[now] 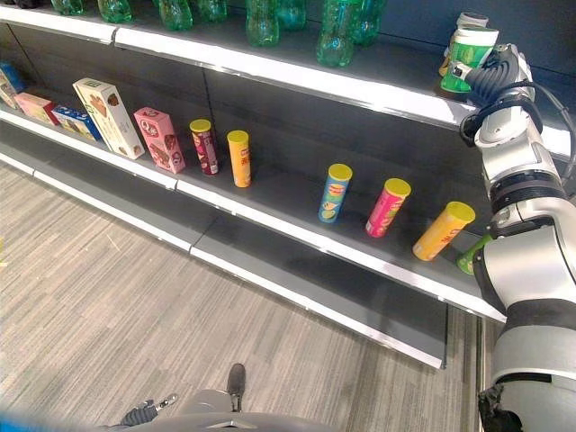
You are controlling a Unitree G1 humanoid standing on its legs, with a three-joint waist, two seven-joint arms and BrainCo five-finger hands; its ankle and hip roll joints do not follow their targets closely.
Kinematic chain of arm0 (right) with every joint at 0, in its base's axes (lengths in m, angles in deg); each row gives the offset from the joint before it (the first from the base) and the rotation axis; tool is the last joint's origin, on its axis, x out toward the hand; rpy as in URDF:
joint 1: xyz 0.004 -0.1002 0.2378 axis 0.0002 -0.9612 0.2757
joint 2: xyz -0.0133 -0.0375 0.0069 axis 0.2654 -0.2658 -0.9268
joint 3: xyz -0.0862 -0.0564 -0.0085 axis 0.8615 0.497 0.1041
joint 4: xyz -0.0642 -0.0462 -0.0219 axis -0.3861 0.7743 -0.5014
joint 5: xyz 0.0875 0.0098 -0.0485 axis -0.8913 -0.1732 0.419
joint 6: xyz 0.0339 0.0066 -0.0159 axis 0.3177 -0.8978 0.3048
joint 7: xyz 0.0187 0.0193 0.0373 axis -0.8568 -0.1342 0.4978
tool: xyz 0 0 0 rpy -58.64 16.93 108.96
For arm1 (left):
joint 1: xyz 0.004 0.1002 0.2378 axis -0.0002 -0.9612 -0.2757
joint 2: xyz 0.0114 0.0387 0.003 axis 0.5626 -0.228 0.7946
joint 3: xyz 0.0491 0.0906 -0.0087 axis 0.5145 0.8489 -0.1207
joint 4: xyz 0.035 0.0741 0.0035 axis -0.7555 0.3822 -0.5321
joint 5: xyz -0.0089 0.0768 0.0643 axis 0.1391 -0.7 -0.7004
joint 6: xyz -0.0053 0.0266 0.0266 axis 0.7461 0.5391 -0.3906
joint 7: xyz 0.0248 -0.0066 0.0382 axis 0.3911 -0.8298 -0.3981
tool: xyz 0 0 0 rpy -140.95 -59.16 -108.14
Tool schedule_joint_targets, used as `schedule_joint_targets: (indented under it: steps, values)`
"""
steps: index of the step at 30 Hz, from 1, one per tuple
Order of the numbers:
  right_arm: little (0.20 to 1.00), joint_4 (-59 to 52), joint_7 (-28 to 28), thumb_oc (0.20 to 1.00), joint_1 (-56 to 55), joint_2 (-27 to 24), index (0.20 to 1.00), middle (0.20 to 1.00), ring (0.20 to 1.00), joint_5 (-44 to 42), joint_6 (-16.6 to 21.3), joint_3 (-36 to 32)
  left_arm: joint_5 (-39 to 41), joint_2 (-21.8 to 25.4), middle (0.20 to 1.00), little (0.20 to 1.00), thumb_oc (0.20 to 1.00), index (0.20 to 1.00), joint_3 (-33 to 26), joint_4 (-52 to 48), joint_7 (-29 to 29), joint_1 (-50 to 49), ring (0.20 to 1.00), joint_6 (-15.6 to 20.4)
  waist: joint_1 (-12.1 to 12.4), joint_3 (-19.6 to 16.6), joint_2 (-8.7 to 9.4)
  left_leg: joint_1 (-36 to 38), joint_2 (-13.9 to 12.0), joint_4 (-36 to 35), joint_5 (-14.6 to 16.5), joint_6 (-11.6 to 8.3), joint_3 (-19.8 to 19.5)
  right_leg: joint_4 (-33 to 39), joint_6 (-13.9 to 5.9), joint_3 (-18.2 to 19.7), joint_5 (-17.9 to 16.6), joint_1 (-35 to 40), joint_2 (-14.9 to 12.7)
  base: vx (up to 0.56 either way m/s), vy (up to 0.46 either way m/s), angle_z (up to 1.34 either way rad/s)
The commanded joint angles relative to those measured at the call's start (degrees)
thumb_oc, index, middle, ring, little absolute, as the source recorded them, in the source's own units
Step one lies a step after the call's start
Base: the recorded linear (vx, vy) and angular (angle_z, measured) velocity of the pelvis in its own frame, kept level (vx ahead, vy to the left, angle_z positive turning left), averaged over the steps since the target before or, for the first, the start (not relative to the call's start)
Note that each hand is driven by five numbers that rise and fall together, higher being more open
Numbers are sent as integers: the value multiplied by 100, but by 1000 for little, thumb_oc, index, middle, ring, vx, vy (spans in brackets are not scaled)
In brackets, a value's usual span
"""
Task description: Put the goods on the table back onto the shelves and tidy them up.
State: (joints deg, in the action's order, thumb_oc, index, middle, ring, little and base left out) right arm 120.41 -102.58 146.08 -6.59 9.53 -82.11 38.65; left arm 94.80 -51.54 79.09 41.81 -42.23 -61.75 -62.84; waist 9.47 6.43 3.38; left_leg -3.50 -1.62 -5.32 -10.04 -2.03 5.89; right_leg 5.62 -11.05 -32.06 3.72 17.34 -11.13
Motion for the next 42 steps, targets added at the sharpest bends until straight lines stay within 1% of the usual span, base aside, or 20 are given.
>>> schedule_joint_targets:
  steps: [1, 10, 21, 22, 23, 24, 37, 42]
  values:
    - [200, -13, -164, 200, 669, -405, 200, 200, 200, 86, 183, 538, 39, 132, 1000, 1000, 1000, 1000, 292, 114, 62, 202, 1000, 118, 176, -82, -31, 724, -630, 38, 805, -756, 150, -309, 87, 258, 88, -318, -75, 0, 0, 0]
    - [200, 24, -167, 200, 624, -350, 200, 200, 200, 89, 189, 527, 22, 135, 1000, 1000, 1000, 1000, 298, 128, 65, 201, 1000, 120, 173, -79, -20, 732, -637, 37, 799, -760, 173, -279, 90, 283, 76, -307, -52, 0, 0, 0]
    - [200, 45, -183, 200, 553, -359, 200, 200, 200, 128, 170, 491, -9, 134, 1000, 1000, 1000, 1000, 302, 132, 76, 201, 1000, 127, 134, -78, -33, 765, -620, 32, 837, -738, 213, -264, 71, 323, 33, -315, -86, -7, 5, -3]
    - [291, 48, -190, 291, 555, -357, 291, 291, 291, 127, 169, 485, -9, 135, 1000, 1000, 1000, 1000, 302, 133, 79, 204, 1000, 126, 130, -76, -34, 766, -617, 32, 841, -735, 216, -266, 70, 326, 32, -316, -86, -9, 8, -4]
    - [555, 48, -191, 555, 555, -357, 555, 555, 555, 127, 169, 484, -9, 135, 1000, 1000, 1000, 1000, 302, 133, 79, 204, 1000, 126, 131, -76, -33, 766, -617, 32, 841, -735, 217, -266, 70, 326, 32, -316, -86, 0, 0, 0]
    - [1000, 40, -194, 1000, 549, -344, 1000, 1000, 1000, 120, 175, 478, -11, 138, 1000, 1000, 1000, 1000, 308, 133, 78, 208, 1000, 127, 127, -74, -35, 768, -613, 32, 844, -734, 223, -265, 70, 333, 30, -317, -85, 0, 0, 0]
    - [1000, 15, -194, 1000, 506, -385, 1000, 1000, 1000, 28, 170, 405, -38, 130, 1000, 1000, 1000, 1000, 322, 116, 56, 208, 1000, 124, 136, -85, -18, 749, -589, 32, 857, -727, 219, -245, 48, 303, -25, -327, -110, 0, 0, 0]
    - [1000, -315, -395, 1000, 487, -521, 1000, 1000, 1000, -110, 214, 227, -87, 140, 1000, 1000, 1000, 1000, 301, 160, 79, 215, 1000, 100, 86, -83, -4, 765, -590, 32, 876, -715, 248, -257, 35, 336, -41, -349, -122, -1, 8, 0]
